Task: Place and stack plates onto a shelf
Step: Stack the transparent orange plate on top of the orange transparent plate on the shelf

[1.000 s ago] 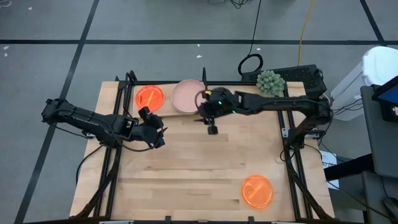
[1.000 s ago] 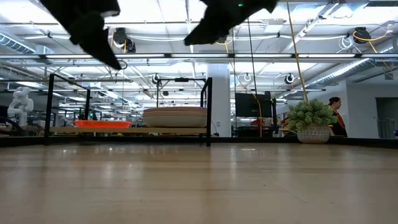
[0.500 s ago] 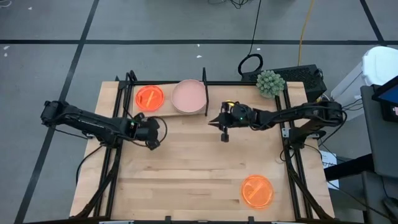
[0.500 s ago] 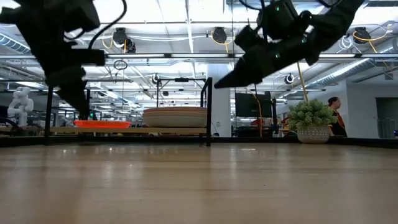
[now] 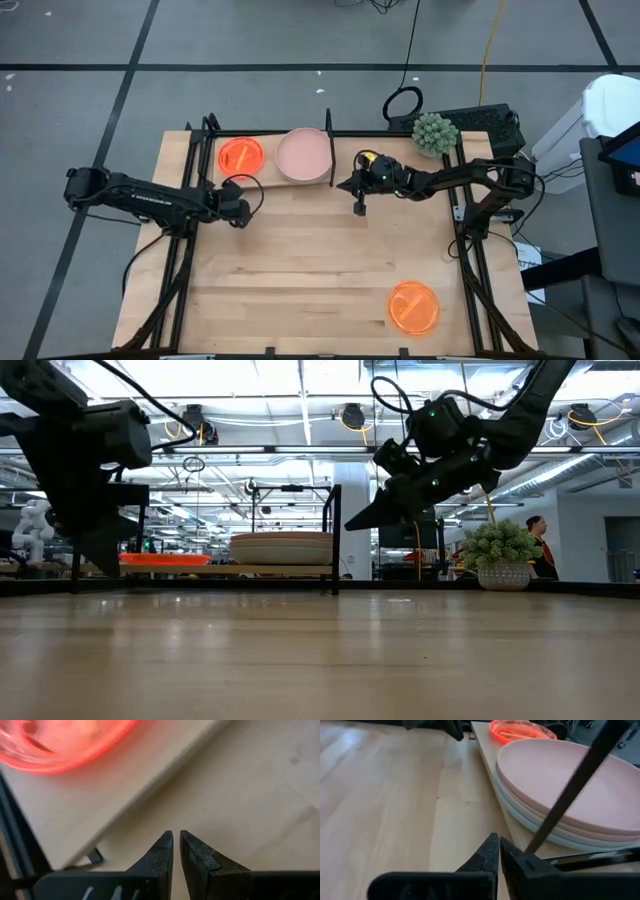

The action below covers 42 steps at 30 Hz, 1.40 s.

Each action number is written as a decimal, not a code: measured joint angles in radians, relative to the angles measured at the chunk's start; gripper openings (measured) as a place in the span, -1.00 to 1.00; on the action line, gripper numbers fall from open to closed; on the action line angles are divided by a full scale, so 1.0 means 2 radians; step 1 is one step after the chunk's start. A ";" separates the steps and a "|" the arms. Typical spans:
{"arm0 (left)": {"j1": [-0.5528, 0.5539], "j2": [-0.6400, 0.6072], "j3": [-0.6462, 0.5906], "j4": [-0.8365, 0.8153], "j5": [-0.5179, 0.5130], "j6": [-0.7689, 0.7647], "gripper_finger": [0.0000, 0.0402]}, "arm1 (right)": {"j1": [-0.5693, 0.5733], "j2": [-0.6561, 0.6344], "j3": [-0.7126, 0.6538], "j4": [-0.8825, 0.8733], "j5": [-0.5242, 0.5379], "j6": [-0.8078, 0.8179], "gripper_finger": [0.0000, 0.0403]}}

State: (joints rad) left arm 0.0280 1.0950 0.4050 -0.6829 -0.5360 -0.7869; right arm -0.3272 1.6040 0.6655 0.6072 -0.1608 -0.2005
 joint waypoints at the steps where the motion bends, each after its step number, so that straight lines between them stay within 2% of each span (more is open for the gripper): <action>1: 0.006 0.000 0.000 0.001 -0.007 0.004 -0.81 | -0.001 0.002 0.000 0.002 0.000 -0.001 -0.99; 15: 0.072 0.000 0.000 0.016 -0.020 0.066 -0.81 | -0.022 0.064 0.000 0.080 -0.001 0.001 -1.00; 21: 0.098 0.000 0.000 0.055 -0.020 0.109 -0.81 | -0.023 0.065 0.000 0.106 -0.052 0.005 -1.00; 28: 0.126 0.000 0.000 0.057 -0.020 0.131 -0.81 | -0.023 0.065 0.000 0.144 -0.024 0.024 -1.00; 34: 0.129 0.000 0.000 0.074 -0.011 0.137 -0.81 | -0.020 0.065 0.000 0.147 -0.024 0.037 -1.00; 38: 0.115 0.000 0.006 0.081 0.049 0.126 -0.81 | -0.001 0.042 0.000 0.100 -0.025 0.063 -1.00; 42: 0.084 -0.001 0.016 0.082 0.099 0.126 -0.81 | 0.037 -0.033 0.000 -0.032 -0.025 0.086 -1.00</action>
State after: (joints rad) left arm 0.1963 1.0920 0.4376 -0.5183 -0.3385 -0.5343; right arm -0.2531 1.5372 0.6662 0.5434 -0.2108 -0.0283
